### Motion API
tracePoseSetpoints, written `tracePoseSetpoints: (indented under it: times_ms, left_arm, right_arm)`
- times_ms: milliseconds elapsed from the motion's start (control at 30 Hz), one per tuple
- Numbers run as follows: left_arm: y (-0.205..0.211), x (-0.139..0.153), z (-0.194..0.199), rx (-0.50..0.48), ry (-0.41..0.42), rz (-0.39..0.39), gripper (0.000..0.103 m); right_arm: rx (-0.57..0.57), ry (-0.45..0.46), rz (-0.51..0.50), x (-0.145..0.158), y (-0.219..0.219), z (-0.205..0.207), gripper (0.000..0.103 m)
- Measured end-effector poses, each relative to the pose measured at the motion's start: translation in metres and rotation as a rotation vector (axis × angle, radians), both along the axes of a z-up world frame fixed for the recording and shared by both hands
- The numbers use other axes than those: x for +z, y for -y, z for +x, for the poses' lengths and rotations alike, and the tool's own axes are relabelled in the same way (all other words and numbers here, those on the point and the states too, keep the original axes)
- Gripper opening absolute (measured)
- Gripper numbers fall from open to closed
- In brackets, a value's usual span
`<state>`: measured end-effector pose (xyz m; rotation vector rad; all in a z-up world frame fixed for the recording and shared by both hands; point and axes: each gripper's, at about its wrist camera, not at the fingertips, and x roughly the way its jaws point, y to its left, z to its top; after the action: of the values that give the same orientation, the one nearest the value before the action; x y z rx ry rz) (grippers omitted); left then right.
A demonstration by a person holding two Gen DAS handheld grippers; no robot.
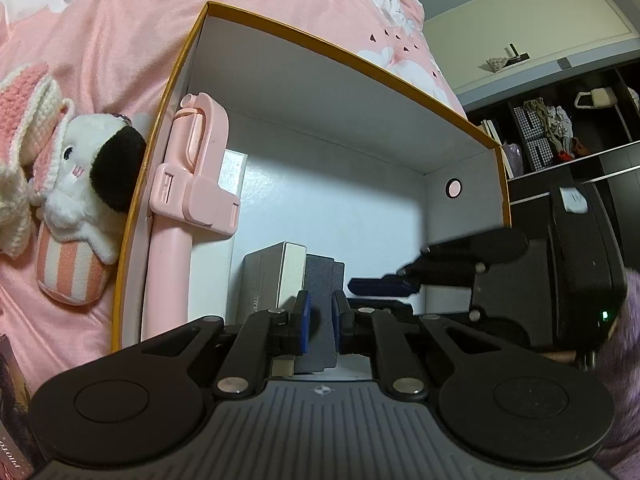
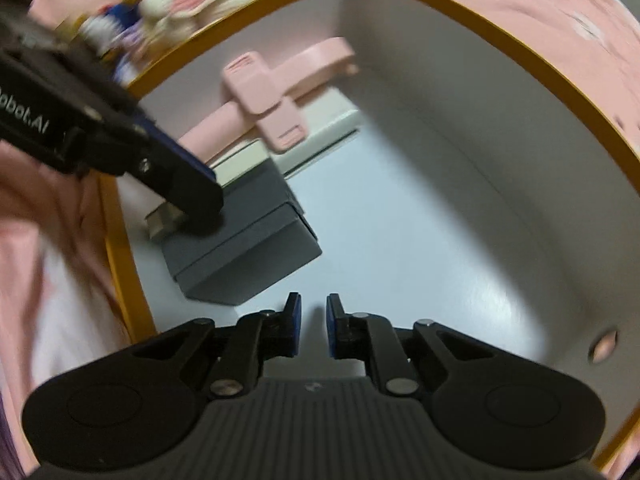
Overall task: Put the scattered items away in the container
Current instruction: 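Open both tools to release the boxes inside the orange box, then withdraw both tools from the orange box back over the pile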
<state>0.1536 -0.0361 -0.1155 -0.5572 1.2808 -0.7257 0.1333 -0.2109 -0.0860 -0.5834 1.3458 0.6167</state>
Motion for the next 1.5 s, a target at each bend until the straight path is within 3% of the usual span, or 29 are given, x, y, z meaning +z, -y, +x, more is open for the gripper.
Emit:
tracePoseSetpoints:
  times_ms: [200,467,533,800,900,1100,1300,1400,1500]
  left_arm:
    - [0.000,-0.001,0.001,0.001,-0.013,-0.007,0.014]
    - [-0.003,-0.002,0.001,0.016,-0.014,0.010,0.014]
    - [-0.005,-0.003,0.001,0.025,-0.016,0.013,0.014]
    - [-0.006,0.001,0.000,0.029,-0.001,0.037,0.015]
    - [-0.007,0.007,-0.005,0.024,0.025,0.072,0.018]
    - [-0.020,0.038,-0.024,0.038,0.157,0.112,0.021]
    - [-0.034,0.064,-0.042,0.110,0.330,0.269,0.022]
    - [-0.036,0.063,-0.049,0.134,0.341,0.340,0.023]
    - [-0.037,0.055,-0.052,0.139,0.337,0.388,0.023]
  right_arm:
    - [0.155,-0.057,-0.034,-0.019,-0.010,0.003,0.009]
    - [0.172,-0.070,0.006,-0.032,-0.013,0.007,0.007]
    - [0.170,-0.065,0.024,-0.035,-0.014,0.007,0.001]
    - [0.116,-0.032,0.034,-0.034,-0.003,0.004,0.005]
    - [0.106,0.025,0.028,-0.023,0.002,-0.003,0.006]
    - [0.040,0.202,-0.001,0.015,0.026,-0.023,0.007]
    - [-0.088,0.376,0.004,0.048,0.043,-0.039,0.007]
    - [-0.185,0.457,0.030,0.056,0.047,-0.044,0.008]
    - [-0.214,0.553,0.084,0.055,0.057,-0.050,0.010]
